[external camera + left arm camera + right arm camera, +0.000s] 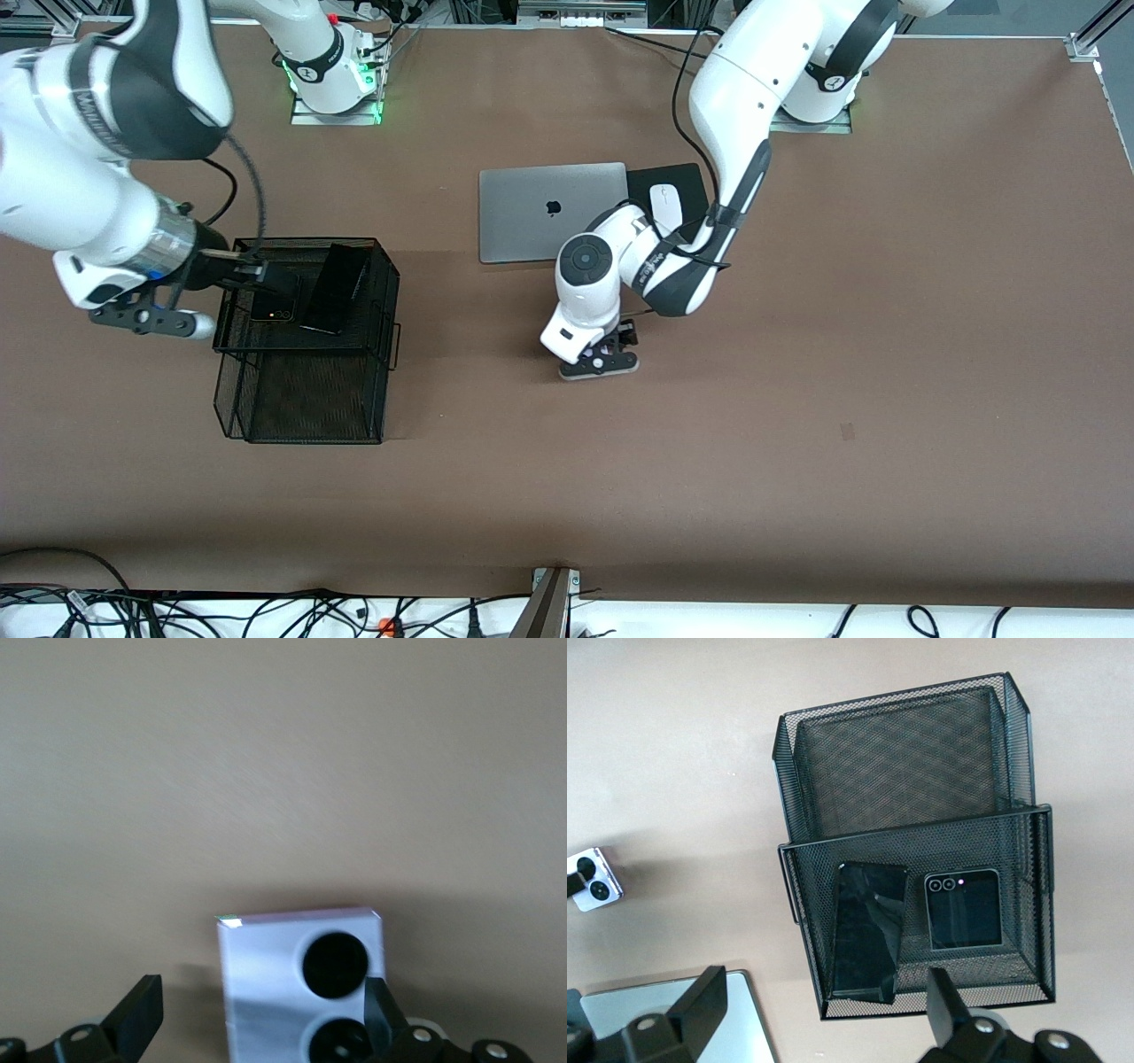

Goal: Place phones with both arms
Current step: 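Release the white phone mid-table while the right gripper reaches toward it, then grasp the white phone with the right gripper while the left gripper withdraws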

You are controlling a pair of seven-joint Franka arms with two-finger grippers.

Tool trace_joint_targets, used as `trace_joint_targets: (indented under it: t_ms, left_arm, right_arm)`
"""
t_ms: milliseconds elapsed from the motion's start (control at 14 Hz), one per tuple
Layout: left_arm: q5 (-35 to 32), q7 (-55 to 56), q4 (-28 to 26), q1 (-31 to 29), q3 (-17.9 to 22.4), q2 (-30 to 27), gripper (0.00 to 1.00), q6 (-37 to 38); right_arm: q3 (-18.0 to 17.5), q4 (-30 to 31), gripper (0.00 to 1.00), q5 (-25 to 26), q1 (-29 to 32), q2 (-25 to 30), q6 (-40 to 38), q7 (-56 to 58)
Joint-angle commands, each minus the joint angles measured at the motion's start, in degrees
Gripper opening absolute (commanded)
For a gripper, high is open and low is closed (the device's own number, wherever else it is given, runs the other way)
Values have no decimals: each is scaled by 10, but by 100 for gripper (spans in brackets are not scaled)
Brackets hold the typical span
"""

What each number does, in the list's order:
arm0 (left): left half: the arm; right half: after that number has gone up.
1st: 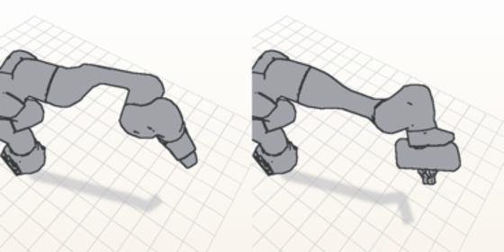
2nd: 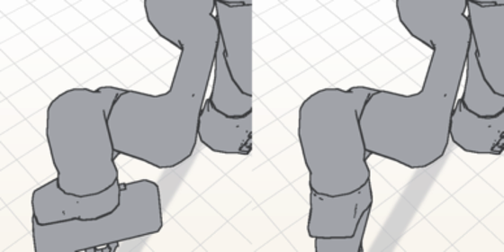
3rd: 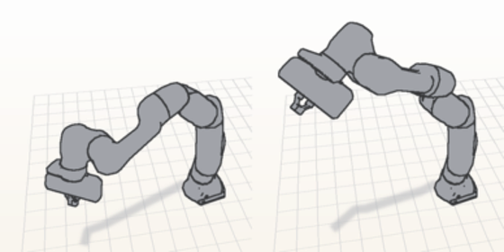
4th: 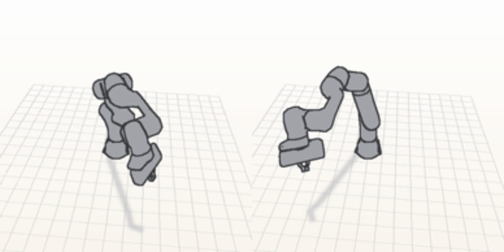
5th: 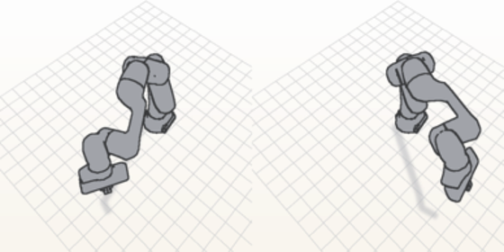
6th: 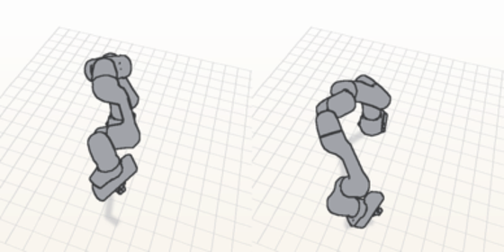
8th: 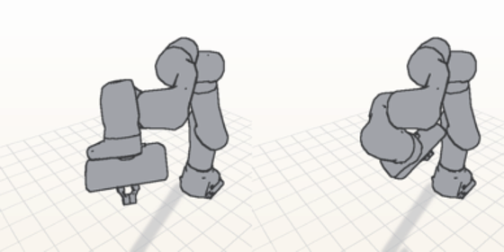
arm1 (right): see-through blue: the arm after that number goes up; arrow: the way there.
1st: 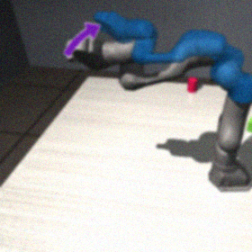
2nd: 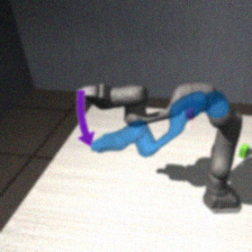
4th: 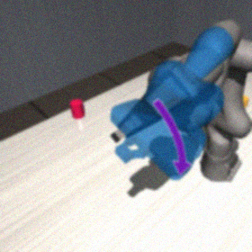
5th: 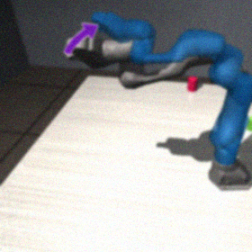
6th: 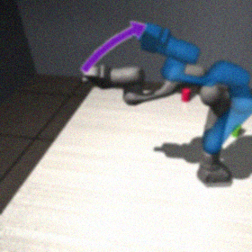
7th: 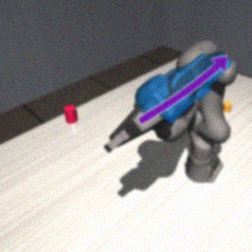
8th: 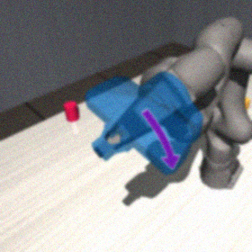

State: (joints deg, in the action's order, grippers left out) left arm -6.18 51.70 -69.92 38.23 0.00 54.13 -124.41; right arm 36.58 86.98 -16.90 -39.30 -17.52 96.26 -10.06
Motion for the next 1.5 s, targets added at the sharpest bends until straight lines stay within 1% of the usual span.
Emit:
trace_joint_targets:
  t_ms: [0, 143, 286, 358, 429, 573, 644, 787, 859, 930, 1002, 1217, 1431]
  left_arm:
    - [-16, -21, -7, -25, -3, -34, 100, 60]
    - [-16, -98, -7, -56, -3, -65, 100, 135]
    - [-16, -164, -8, -84, -4, -97, 100, 208]
    - [-16, -190, -8, -98, -3, -111, 100, 237]
    - [-16, -214, -8, -113, -3, -126, 100, 260]
    - [-18, -276, -9, -147, -1, -159, 100, 309]
    - [-29, -304, -9, -164, -1, -176, 100, 329]
    - [-39, -333, -10, -189, -2, -210, 100, 362]
    - [-41, -347, -14, -204, -2, -227, 100, 375]
    - [-41, -371, -22, -222, -2, -250, 100, 383]
    - [-41, -398, -33, -242, -3, -276, 100, 388]
    - [-40, -475, -47, -300, -4, -329, 100, 407]
    - [-33, -525, -49, -339, -5, -361, 100, 421]
  right_arm:
    - [-4, -96, 100, -39, 37, -69, -59, 19]
    - [-6, -169, 100, -81, 63, -113, -114, 19]
    - [-9, -175, 100, -87, 56, -122, -113, 10]
    - [-18, -178, 100, -86, 45, -128, -107, 2]
    - [-27, -181, 100, -86, 35, -138, -83, -11]
    - [-50, -186, 100, -86, 13, -158, -19, -74]
    - [-64, -198, 100, -86, 6, -173, 7, -109]
    - [-96, -245, 99, -86, -8, -217, 36, -187]
    - [-111, -259, 100, -84, -17, -236, 59, -214]
    - [-118, -262, 100, -81, -36, -252, 95, -216]
    - [-118, -262, 100, -79, -59, -269, 133, -217]
    - [-119, -262, 100, -39, -127, -328, 222, -218]
    - [-119, -262, 100, -37, -154, -375, 295, -216]
